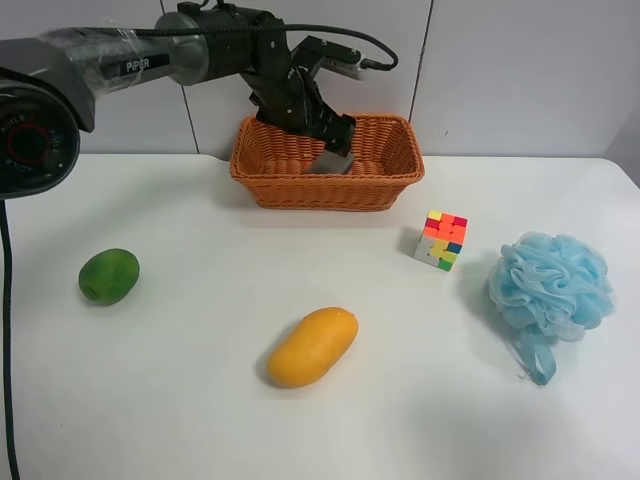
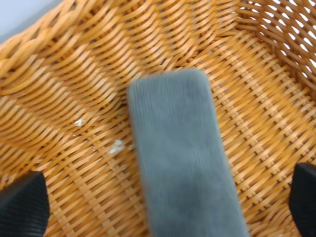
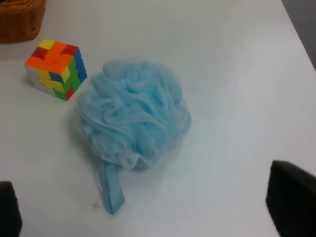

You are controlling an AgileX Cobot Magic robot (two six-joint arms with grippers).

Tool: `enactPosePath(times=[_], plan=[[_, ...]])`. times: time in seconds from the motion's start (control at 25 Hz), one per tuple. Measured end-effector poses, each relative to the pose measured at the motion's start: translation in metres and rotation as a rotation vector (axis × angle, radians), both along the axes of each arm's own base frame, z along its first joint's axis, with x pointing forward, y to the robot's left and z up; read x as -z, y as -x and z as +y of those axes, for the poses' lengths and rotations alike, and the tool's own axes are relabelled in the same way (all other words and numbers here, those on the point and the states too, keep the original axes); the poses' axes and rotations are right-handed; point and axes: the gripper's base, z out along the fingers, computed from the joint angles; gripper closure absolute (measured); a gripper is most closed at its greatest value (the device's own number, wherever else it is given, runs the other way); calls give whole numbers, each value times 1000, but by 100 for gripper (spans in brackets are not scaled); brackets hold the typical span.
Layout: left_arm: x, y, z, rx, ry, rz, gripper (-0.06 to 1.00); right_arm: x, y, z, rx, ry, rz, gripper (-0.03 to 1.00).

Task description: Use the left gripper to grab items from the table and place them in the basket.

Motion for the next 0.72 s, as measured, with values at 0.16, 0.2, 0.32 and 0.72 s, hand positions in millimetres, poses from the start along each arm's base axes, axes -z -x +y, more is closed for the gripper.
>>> enactPosePath(times=[0.16, 0.2, 0.32, 0.72], plan=[[-2, 3, 1, -3, -11, 28, -5, 0, 0, 0, 0, 0, 0, -3], [-7, 5, 3, -5, -15, 38, -5, 0, 0, 0, 0, 0, 0, -3], [-28, 15, 8, -12, -35, 89, -5, 0, 0, 0, 0, 0, 0, -3], [-119, 65, 42, -43, -125, 225, -5, 0, 0, 0, 0, 0, 0, -3]])
